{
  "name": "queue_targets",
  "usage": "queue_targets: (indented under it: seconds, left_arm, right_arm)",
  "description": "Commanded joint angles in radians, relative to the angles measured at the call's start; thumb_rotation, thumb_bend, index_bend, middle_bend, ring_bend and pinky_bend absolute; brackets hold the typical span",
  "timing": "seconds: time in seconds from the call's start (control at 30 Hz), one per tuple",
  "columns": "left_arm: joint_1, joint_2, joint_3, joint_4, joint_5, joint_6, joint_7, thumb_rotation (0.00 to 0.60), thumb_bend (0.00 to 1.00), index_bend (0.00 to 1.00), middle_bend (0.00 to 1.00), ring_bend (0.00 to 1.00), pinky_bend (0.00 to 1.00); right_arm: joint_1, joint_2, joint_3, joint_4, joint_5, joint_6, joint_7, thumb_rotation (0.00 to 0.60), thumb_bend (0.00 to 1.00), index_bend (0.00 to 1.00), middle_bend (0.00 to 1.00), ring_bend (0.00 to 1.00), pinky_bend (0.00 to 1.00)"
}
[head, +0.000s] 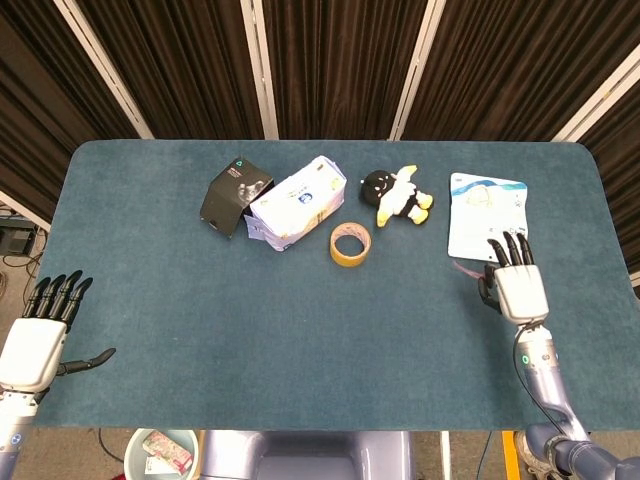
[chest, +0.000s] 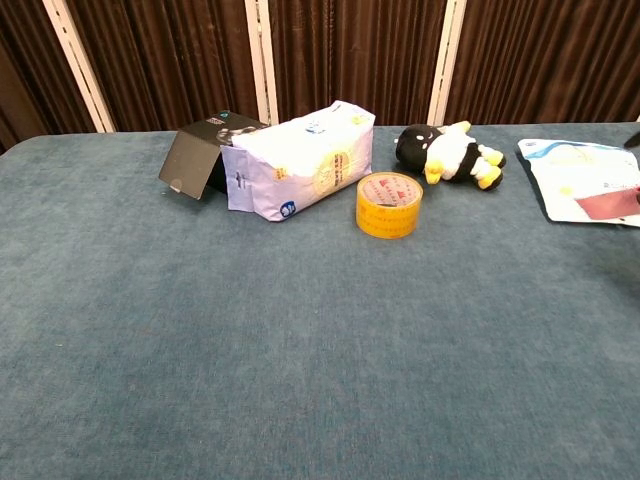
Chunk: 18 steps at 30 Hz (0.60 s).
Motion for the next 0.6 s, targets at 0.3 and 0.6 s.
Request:
queue_targets:
  seconds: [0.3, 0.6]
  left_arm:
    - [-0.002, 0.008, -0.004, -0.006, -0.005, -0.003, -0.019, 0.389, 0.02, 0.0, 0.0, 0.0, 0.0]
    - [0.009, 0.042, 0.002, -0.004, 0.026, 0.034, -0.096, 0.391, 0.02, 0.0, 0.0, 0.0, 0.0]
  right_arm:
    - [0.0, 0.063, 0.053, -0.111, 0.009, 0.112, -0.054, 0.6, 0.63, 0.65, 0.15, 0.0, 0.0]
    - [-0.142, 0.205, 0.057, -0.5, -0.011, 0.368, -0.241, 0.6, 0.63, 0.62, 0.13, 0.0, 0.0]
